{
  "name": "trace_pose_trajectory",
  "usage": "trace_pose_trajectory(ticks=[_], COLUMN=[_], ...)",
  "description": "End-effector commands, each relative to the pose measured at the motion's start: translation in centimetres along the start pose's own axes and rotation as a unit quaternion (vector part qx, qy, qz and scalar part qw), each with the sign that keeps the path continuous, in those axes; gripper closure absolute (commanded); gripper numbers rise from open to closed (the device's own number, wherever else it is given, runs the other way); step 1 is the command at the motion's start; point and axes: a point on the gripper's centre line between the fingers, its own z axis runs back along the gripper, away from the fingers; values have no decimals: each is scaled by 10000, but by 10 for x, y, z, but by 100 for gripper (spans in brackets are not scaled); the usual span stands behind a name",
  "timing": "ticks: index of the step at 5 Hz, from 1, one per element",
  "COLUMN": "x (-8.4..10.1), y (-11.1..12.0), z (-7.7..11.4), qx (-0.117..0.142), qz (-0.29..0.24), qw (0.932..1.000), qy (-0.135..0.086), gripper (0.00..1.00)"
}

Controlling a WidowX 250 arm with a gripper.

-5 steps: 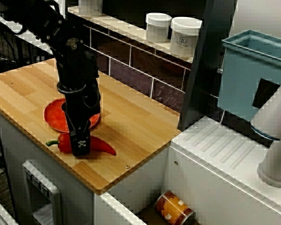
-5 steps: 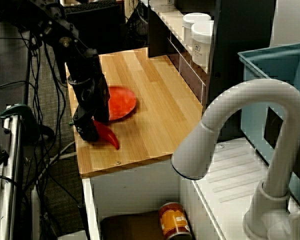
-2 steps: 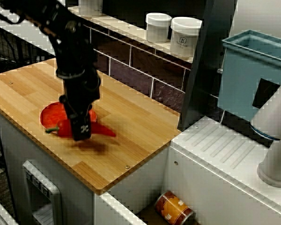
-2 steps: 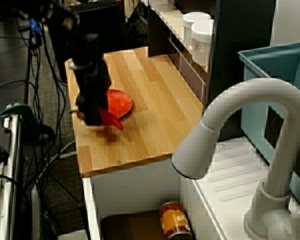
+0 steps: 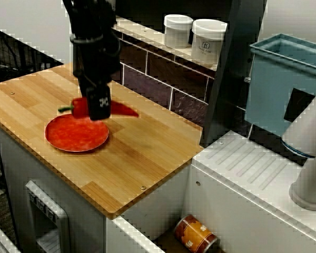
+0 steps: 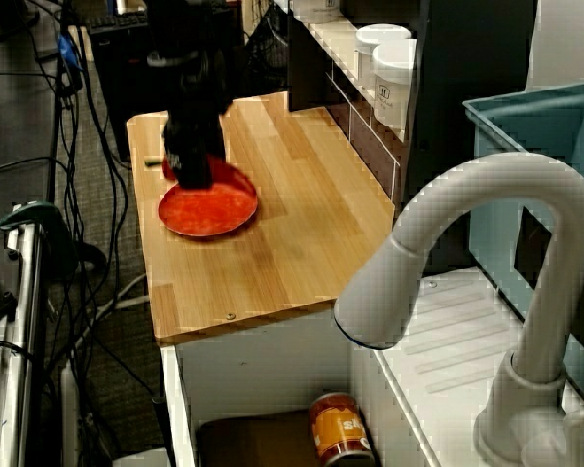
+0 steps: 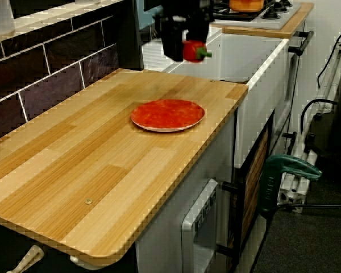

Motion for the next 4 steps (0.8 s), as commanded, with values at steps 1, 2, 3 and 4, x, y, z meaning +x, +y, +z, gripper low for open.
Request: trace_pose_trajectory(ticks=[1,2,3,4], x=[13,7,-6,-16], y=[29,57,76,83], z=[64,70,48,20], qx=[-86,-19,119,393], qz=[-71,-54,25,1], qw=[9984,9984,9995,9992], qy=[-556,-569,-307,60], gripper=[100,100,100,100])
